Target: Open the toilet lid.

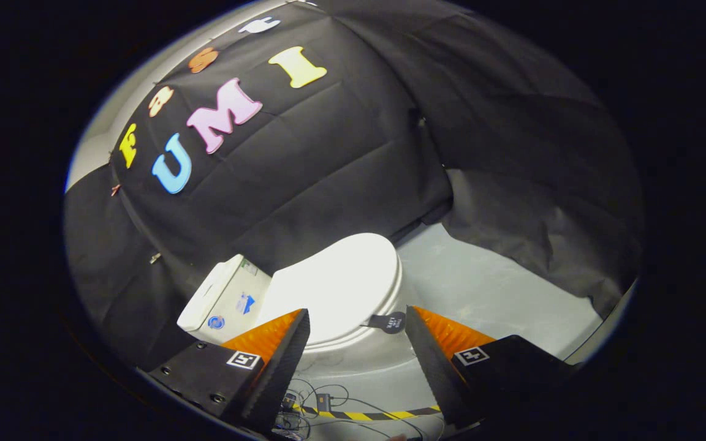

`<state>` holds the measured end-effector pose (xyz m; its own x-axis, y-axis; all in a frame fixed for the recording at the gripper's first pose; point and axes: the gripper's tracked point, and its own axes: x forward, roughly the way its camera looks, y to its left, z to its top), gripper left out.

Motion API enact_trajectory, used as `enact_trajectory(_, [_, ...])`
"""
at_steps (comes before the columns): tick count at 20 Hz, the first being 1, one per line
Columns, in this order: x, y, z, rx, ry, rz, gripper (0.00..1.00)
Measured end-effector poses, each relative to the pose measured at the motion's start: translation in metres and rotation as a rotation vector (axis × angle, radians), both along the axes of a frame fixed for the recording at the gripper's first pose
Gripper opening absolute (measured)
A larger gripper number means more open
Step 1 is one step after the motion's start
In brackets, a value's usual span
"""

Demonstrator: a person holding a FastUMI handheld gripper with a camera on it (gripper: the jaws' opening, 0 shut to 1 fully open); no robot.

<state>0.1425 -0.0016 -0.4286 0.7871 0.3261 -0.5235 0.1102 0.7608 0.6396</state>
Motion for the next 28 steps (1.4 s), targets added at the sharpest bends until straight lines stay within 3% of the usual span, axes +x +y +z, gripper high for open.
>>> enact_trajectory(5, [0.013,0.000,-0.065,0.248,0.161,-0.053,0.99])
enact_trajectory(9, [0.028,0.000,-0.102,0.432,0.255,-0.141,0.99])
enact_trajectory(15, [0.044,0.015,-0.132,0.570,0.314,-0.170,0.95])
enact_trajectory(18, [0.049,0.031,-0.139,0.592,0.332,-0.142,0.81])
enact_trajectory(22, [0.052,0.045,-0.136,0.556,0.328,-0.080,0.17])
enact_trajectory(23, [0.051,0.043,-0.134,0.512,0.310,-0.061,0.13])
enact_trajectory(28, [0.056,0.046,-0.102,0.414,0.314,-0.039,0.13])
